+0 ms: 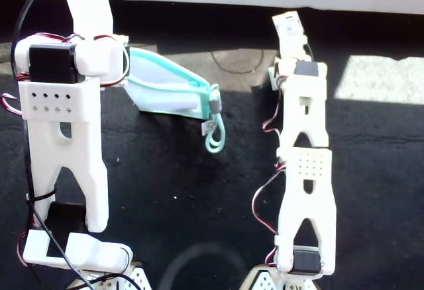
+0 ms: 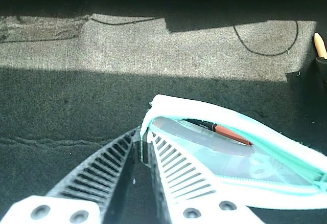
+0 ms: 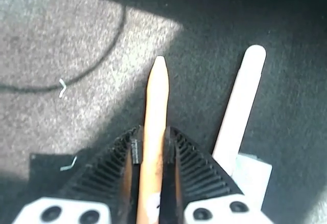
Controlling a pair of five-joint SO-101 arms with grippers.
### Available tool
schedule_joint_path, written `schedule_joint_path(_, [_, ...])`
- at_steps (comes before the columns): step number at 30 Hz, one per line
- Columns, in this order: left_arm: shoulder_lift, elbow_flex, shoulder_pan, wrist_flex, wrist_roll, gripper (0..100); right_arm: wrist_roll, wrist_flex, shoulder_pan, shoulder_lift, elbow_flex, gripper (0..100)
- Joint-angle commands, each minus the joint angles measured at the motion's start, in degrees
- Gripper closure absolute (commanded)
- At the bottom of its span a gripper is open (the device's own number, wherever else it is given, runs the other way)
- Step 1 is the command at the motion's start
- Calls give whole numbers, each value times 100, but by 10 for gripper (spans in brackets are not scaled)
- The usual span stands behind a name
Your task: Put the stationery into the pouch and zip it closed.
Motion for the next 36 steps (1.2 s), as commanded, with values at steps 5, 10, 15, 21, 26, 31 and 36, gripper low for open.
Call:
schedule_joint_path(5, [277,57,66,88,26,992,44,1174,48,-866,-1631,992])
schedule_joint_path(10, [277,57,66,88,26,992,35,1833,48,-1341,-1745,992])
schedule_joint_path(15, [277,57,66,88,26,992,35,3037,48,-2132,-1763,992])
schedule_joint_path(21, [277,57,57,88,44,992,26,3134,75,-3407,-1692,992])
schedule_joint_path(26, [268,57,57,88,44,992,-167,3134,-444,-5455,-75,992])
schedule_joint_path(31, [268,57,57,88,44,992,-527,3029,-901,-7749,2949,992])
schedule_joint_path(36, [268,57,57,88,35,992,-633,2422,-901,-9042,5596,992])
